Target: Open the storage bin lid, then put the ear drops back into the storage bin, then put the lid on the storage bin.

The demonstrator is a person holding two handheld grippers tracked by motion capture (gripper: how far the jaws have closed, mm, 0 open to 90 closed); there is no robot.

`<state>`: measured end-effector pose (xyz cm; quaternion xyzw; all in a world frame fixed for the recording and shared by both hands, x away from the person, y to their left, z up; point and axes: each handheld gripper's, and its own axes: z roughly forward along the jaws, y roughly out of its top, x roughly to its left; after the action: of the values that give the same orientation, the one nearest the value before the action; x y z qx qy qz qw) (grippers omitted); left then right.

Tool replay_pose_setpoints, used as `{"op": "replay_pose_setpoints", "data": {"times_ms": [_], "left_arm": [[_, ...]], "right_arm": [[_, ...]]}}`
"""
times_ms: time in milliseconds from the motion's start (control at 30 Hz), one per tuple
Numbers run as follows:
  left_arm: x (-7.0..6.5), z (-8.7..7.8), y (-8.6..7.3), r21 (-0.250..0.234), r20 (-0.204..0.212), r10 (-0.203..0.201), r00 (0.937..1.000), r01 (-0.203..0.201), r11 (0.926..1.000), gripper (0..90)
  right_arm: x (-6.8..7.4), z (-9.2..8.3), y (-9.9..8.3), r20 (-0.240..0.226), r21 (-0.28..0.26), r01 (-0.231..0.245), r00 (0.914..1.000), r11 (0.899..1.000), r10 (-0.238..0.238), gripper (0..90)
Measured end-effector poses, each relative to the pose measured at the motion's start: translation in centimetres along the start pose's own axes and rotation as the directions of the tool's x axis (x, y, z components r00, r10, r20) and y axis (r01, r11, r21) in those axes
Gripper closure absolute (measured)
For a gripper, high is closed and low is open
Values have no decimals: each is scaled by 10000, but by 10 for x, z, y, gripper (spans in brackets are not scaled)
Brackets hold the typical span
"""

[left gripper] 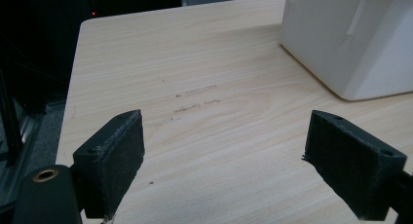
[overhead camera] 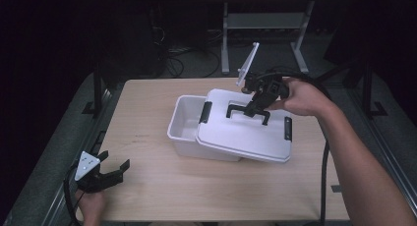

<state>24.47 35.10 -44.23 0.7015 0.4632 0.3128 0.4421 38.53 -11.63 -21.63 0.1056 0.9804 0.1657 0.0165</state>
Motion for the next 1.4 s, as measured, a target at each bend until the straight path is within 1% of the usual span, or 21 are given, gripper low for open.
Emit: {"op": "replay_pose_setpoints", "data": {"times_ms": [167,233,300,433,500,700,800,1033,1233,1400], "left_arm": [[0,1,1,34,25,64,10000,-64,10000,137],[0,2,1,37,39,23,10000,-23,10000,137],[-1,2,1,75,49,63,10000,-63,10000,137],[0,2,1,72,39,92,10000,-92,9999,137],[0,1,1,41,38,76,10000,-77,10000,137],[0,2,1,42,56,59,10000,-59,10000,137],[0,2,1,66,56,108,9999,-109,9999,137],[1,1,1,-10,55,47,10000,-47,10000,137],[3,-2,1,-58,23,-2,10000,2,10000,137],[2,-1,1,-47,45,16,10000,-16,10000,137]], "right_arm": [[-3,2,4,-27,-48,-8,10000,10000,8,840],[-5,3,6,-62,-62,-35,10000,10000,35,840],[-5,5,9,-95,14,-26,10000,10000,26,840],[-7,5,13,-96,-12,-7,10000,10000,7,840],[-8,5,16,-25,-25,-52,10000,10000,52,840],[-8,6,23,44,-32,29,10000,10000,-28,840],[-9,8,26,1,28,71,10000,10000,-71,840],[-11,12,34,-28,37,186,9998,9998,-185,840],[-13,17,39,-25,45,180,9998,9998,-180,840],[-14,20,44,-26,33,213,9998,9998,-213,840]]}}
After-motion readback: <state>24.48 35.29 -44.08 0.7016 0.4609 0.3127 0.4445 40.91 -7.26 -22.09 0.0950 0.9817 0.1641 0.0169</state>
